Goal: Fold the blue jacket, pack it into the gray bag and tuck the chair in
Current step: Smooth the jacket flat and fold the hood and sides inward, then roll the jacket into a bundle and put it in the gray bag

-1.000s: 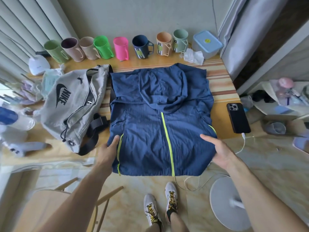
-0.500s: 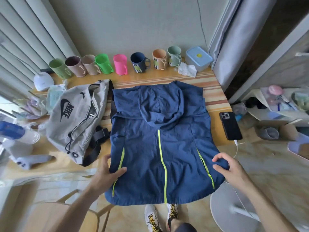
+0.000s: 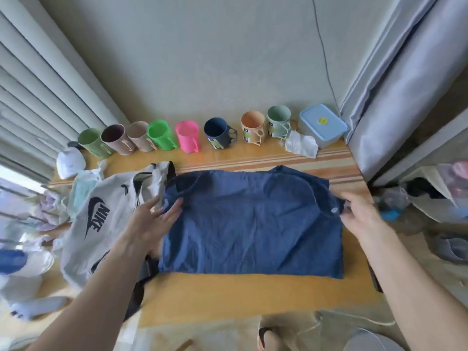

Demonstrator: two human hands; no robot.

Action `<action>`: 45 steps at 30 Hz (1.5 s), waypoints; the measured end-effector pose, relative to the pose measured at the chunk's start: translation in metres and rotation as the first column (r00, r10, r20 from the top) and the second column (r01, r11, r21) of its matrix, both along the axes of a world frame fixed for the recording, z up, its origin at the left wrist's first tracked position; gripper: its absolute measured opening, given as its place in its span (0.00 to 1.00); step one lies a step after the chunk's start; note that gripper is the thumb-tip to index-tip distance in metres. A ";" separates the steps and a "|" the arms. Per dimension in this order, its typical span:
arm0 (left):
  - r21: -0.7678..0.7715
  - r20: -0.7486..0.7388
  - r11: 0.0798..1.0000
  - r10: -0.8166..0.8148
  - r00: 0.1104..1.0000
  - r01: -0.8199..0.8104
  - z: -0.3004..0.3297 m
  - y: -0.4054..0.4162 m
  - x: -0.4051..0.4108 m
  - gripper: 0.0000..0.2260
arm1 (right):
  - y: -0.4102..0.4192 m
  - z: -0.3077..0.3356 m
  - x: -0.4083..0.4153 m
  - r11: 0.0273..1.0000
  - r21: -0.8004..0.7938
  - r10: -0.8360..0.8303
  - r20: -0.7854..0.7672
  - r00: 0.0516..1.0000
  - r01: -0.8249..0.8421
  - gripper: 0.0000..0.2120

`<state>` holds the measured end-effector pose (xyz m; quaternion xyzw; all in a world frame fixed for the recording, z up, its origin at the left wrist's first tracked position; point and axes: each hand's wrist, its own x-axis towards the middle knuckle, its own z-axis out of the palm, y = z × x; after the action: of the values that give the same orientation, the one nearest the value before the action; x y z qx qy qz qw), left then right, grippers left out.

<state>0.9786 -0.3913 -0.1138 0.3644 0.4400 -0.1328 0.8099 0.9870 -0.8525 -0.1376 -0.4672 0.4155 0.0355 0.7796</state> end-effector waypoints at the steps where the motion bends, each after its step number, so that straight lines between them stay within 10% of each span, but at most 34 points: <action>1: 0.013 -0.001 0.998 0.056 0.998 -0.056 -0.013 -0.004 0.023 0.27 | 0.003 -0.008 0.021 0.999 -0.023 -0.031 0.003 1.000 0.031 0.10; 2: 0.048 0.015 0.997 0.061 0.998 -0.062 -0.027 -0.005 0.038 0.29 | 0.006 -0.019 0.034 0.991 -0.137 0.009 0.014 1.000 -0.007 0.03; 4: 0.279 -0.043 0.954 -0.102 0.994 0.110 -0.047 -0.016 0.057 0.25 | 0.016 -0.042 0.047 0.868 -0.481 0.125 -0.032 0.992 -0.125 0.20; 7: 0.651 -0.370 0.589 -0.305 0.878 0.479 -0.095 -0.013 0.053 0.26 | 0.043 -0.072 0.047 0.389 -0.870 0.521 -0.064 0.851 -0.304 0.21; 10: 0.682 -0.592 0.271 -0.342 0.730 0.680 -0.104 -0.025 0.034 0.39 | 0.057 -0.112 0.045 -0.204 -0.892 0.753 -0.406 0.518 -0.402 0.25; 13: 0.655 -0.675 0.132 -0.342 0.654 0.744 -0.098 -0.036 0.027 0.44 | 0.064 -0.131 0.057 -0.445 -0.782 0.673 -0.614 0.413 -0.437 0.31; 16: 0.616 -0.722 0.120 -0.309 0.619 0.778 -0.100 -0.029 0.027 0.43 | 0.104 -0.105 0.047 -0.347 -0.893 0.712 -0.449 0.539 -0.285 0.23; 20: 0.551 -0.733 0.170 -0.369 0.571 0.817 -0.098 -0.016 0.019 0.37 | 0.166 -0.090 0.004 -0.377 -0.901 0.814 -0.433 0.386 -0.215 0.19; 27: 0.380 -0.199 0.727 -0.540 0.818 0.572 -0.032 -0.017 0.034 0.21 | 0.190 -0.111 0.009 -0.400 -0.753 0.774 -0.583 0.246 -0.523 0.27; 29: 0.377 -0.055 0.702 -0.634 0.771 0.604 0.001 -0.036 0.044 0.21 | 0.183 -0.097 0.012 -0.079 -0.754 0.867 -0.375 0.328 -0.652 0.25; 32: 0.532 -0.046 0.424 -0.850 0.525 0.733 0.026 -0.090 0.054 0.23 | 0.154 -0.050 0.013 0.672 -0.325 0.691 -0.050 0.721 -0.666 0.17; 35: 0.654 -0.105 0.140 -0.957 0.272 0.743 0.022 -0.172 0.052 0.32 | 0.104 -0.018 -0.005 0.965 0.000 0.261 -0.033 0.965 -0.261 0.18; 40: 0.685 0.086 0.028 -0.995 -0.043 0.728 -0.002 -0.265 0.022 0.25 | 0.035 -0.011 -0.048 0.920 -0.392 -0.088 -0.170 0.982 0.015 0.20; 42: 0.918 0.002 0.024 -0.999 0.054 0.397 -0.029 -0.255 0.013 0.18 | 0.031 -0.013 -0.059 0.735 -0.673 -0.011 -0.136 0.991 -0.084 0.18; 45: 0.973 -0.193 -0.220 -0.942 0.274 -0.072 -0.077 -0.222 0.011 0.20 | 0.050 -0.025 -0.058 0.411 -0.887 0.310 -0.079 0.948 -0.208 0.20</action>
<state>0.9899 -0.6136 -0.1913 0.9429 -0.1912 -0.0048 0.2726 0.9295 -0.8020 -0.1627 -0.8633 0.2568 -0.0887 0.4254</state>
